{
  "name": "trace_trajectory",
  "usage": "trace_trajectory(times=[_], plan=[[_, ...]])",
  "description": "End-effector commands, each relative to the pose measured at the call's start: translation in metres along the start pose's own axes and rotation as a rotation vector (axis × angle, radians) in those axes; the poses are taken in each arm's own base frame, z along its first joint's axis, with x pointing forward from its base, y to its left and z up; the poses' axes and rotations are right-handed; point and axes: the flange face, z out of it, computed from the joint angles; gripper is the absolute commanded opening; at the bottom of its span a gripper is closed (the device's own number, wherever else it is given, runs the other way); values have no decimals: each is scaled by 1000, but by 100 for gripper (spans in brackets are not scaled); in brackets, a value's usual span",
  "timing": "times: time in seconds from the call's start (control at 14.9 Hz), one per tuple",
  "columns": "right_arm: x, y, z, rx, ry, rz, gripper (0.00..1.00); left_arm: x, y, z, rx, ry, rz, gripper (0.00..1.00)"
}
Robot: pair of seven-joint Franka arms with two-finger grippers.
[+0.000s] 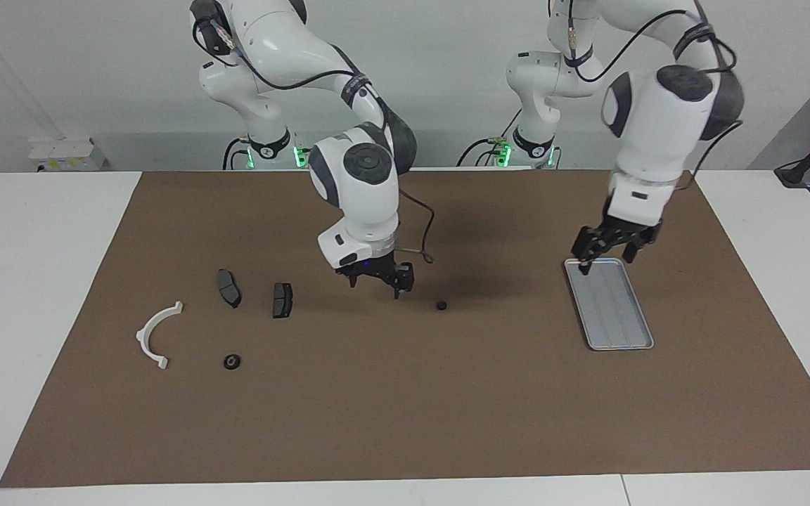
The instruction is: Place bearing gear from tray to pile
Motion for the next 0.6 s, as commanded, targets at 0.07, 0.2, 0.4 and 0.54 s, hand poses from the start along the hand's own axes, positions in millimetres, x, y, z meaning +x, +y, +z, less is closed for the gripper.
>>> trace_trajectory(times=[0.07, 0.2, 0.4, 0.54], plan=[[-28, -62, 30, 10, 1, 115, 100, 13, -63, -60, 5, -97, 87, 100], [-40, -85, 45, 12, 4, 156, 100, 11, -75, -62, -4, -123, 75, 100], [-47, -97, 63, 18, 18, 194, 100, 10, -73, -61, -5, -128, 76, 100], [-59, -104, 77, 9, 12, 196, 100, 9, -73, -59, 0, -140, 79, 100]])
